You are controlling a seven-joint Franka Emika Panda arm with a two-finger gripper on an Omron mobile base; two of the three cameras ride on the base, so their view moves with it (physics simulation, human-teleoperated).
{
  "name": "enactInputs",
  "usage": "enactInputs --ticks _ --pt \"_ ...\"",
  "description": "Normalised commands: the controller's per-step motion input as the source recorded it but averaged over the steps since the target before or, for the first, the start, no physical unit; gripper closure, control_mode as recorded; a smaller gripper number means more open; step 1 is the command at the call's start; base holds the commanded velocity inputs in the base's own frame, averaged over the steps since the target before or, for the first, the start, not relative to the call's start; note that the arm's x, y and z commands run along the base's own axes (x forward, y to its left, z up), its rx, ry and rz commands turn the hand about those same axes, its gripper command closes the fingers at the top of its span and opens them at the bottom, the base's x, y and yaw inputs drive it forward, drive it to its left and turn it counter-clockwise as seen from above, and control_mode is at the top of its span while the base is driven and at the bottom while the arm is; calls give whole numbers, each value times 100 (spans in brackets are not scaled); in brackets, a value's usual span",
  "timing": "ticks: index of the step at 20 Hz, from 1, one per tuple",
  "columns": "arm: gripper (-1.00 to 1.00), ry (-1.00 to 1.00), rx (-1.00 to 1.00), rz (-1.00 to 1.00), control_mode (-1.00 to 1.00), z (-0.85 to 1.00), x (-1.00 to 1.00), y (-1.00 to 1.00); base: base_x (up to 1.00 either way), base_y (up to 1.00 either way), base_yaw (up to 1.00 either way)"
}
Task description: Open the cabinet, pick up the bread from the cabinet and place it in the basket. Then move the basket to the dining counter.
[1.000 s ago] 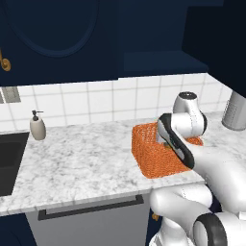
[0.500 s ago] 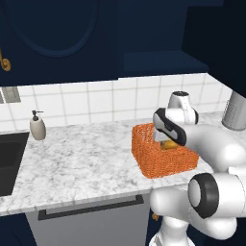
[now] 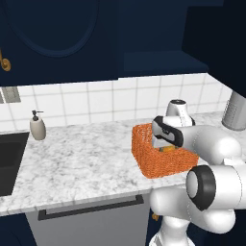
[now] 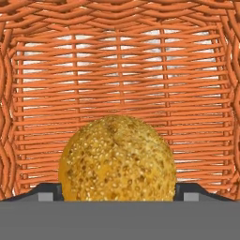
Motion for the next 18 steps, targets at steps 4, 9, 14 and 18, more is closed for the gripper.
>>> enactInputs --ticks 4,9,14,18 --pt "-100 0 0 0 -100 0 0 11 0 0 0" --pt "-100 0 0 0 -100 6 4 0 0 0 0" --pt "-100 0 0 -3 -100 25 4 0 0 0 0" --pt "-100 0 0 -3 -100 25 0 0 0 0 0"
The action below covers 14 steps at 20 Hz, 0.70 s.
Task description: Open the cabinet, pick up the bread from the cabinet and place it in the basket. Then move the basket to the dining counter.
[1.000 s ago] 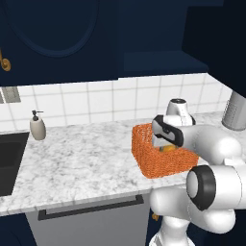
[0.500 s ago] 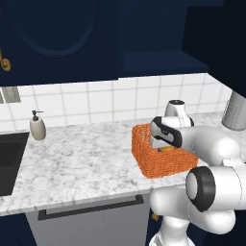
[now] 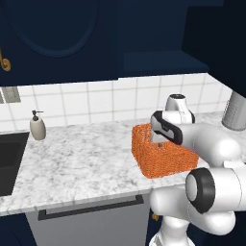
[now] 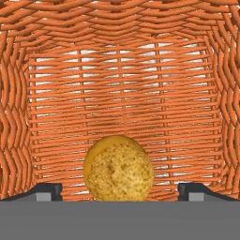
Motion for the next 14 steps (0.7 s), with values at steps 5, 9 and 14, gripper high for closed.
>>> enactInputs --ticks 5,9,14 --pt "-100 0 0 -8 -100 29 -13 -1 0 0 0" --pt "-100 -4 0 -11 -100 45 -37 1 0 0 0" --pt "-100 -10 0 0 -100 46 -28 24 0 0 0"
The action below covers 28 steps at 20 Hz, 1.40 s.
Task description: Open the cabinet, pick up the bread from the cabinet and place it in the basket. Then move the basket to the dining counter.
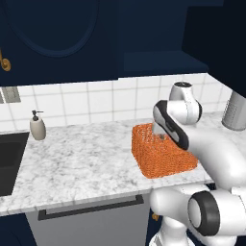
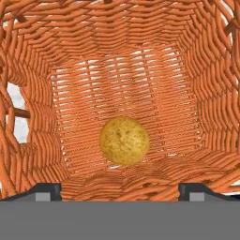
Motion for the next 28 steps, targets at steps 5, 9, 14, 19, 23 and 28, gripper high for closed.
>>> enactInputs --ticks 5,9,14,19,23,28 --pt "-100 -6 0 0 -100 14 -28 42 0 0 0" --pt "-100 0 0 2 -100 0 0 46 0 0 0" --pt "-100 0 0 4 -100 0 0 52 0 0 0" --pt "-100 15 -4 5 -100 -3 0 26 0 0 0" --pt "-100 6 -7 4 -100 -19 6 2 0 0 0" --pt "-100 1 -2 10 -100 -15 16 6 0 0 0"
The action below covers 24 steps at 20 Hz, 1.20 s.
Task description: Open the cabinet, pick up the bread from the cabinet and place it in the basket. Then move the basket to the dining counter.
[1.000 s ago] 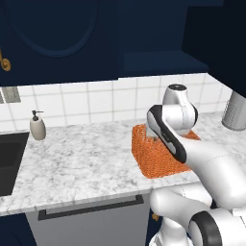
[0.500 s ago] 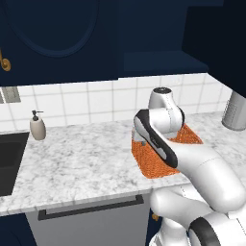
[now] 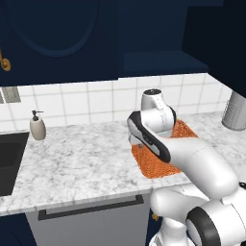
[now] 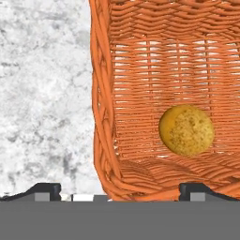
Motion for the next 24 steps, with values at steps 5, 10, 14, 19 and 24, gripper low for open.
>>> enactInputs --ticks 5,10,14,19,24 --pt "-100 0 0 12 -100 -22 14 0 0 0 0" --pt "-100 0 0 11 -100 -26 15 0 0 0 0" --pt "-100 1 0 10 -100 -33 1 0 0 0 0" --pt "-100 0 0 11 -100 -40 1 0 0 0 0" --pt "-100 0 0 11 -100 -42 7 0 0 0 0"
